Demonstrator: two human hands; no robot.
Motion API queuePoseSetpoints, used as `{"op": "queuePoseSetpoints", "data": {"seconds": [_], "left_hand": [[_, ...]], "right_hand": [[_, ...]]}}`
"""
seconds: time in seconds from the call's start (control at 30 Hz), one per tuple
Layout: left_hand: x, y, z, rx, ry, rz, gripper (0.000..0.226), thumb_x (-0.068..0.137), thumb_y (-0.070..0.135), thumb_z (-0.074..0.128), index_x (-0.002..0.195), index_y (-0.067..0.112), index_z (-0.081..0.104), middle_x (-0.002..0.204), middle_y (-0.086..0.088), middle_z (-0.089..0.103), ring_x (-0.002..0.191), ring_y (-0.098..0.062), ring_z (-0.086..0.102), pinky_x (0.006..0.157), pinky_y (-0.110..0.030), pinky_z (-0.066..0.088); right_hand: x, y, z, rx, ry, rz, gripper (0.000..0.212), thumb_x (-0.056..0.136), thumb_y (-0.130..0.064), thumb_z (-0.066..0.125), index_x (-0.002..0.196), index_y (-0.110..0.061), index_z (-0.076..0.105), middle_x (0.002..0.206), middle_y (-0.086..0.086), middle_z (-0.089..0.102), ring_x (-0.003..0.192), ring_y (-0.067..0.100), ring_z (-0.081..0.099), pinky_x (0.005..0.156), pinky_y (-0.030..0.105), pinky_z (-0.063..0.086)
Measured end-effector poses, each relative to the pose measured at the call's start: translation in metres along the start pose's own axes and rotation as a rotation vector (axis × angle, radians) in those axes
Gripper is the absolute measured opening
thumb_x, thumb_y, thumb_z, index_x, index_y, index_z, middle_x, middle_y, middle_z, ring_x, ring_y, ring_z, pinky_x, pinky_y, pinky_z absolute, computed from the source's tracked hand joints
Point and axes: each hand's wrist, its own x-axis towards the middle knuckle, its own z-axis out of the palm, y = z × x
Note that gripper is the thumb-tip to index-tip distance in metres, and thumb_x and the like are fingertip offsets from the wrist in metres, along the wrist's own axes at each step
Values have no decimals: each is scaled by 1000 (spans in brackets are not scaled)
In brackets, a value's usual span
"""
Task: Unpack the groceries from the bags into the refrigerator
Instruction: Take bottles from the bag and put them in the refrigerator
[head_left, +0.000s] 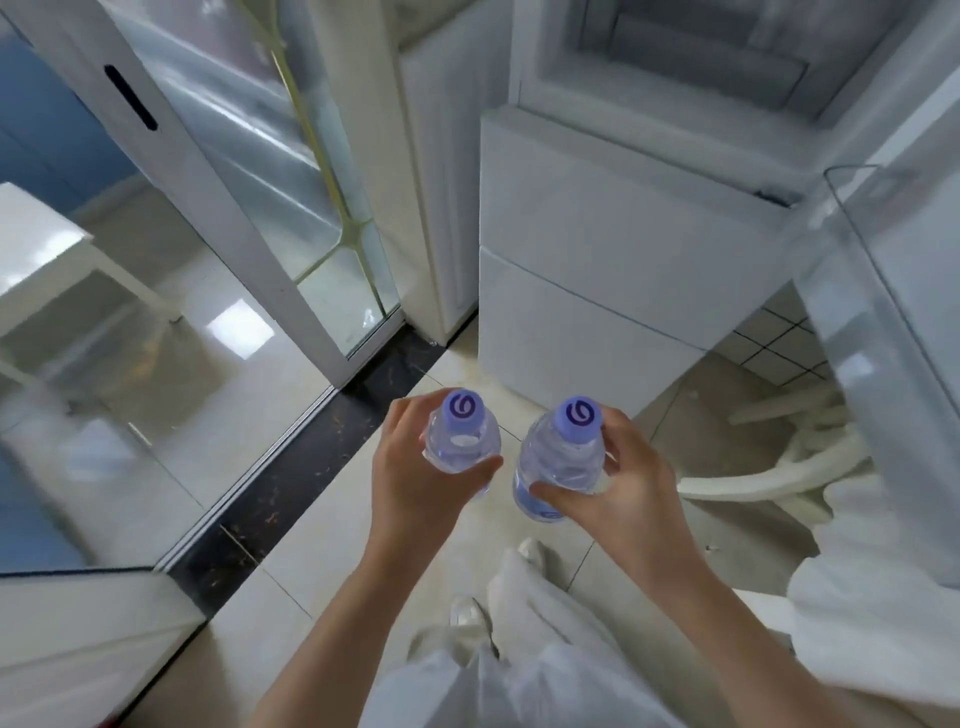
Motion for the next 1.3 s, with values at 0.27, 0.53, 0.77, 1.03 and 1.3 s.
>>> {"op": "queuePoseSetpoints", "data": {"seconds": [0.27,0.53,0.77,1.03,1.3], "left_hand": [[125,29,33,-97,-96,65,65,58,15,93,97,53,56,102,17,59,93,-3,63,76,-22,54],[256,92,74,-272,-137,98,72,59,7,91,117,36,59,105,16,68,90,2,64,72,-15,53],[358,163,100,-364,-146,268,82,59,14,91,128,33,51,113,11,66,97,-2,65,76,-14,52],[455,229,126,-458,-198,449,79,61,17,92,128,29,53,114,11,67,105,-6,64,87,-28,53],[529,291,146,-540,-284,596,63,64,7,88,117,25,59,97,28,66,90,9,63,73,-6,46]], "right_hand": [[111,-9,-18,49,92,23,60,60,-34,88,113,-30,60,100,-14,69,93,9,66,80,27,55],[236,-38,-66,75,161,-17,56,66,-22,87,105,-47,55,102,-33,61,96,-9,59,77,2,43],[322,-68,-107,77,351,-79,59,59,-33,87,112,-28,60,98,-19,68,90,-5,62,74,4,44],[400,-99,-145,69,510,-92,61,59,-15,89,111,-31,61,94,-21,70,87,-2,66,72,12,50],[471,-138,-185,55,742,-185,56,63,-16,88,111,-26,62,97,-16,71,88,-1,67,74,13,51]]}}
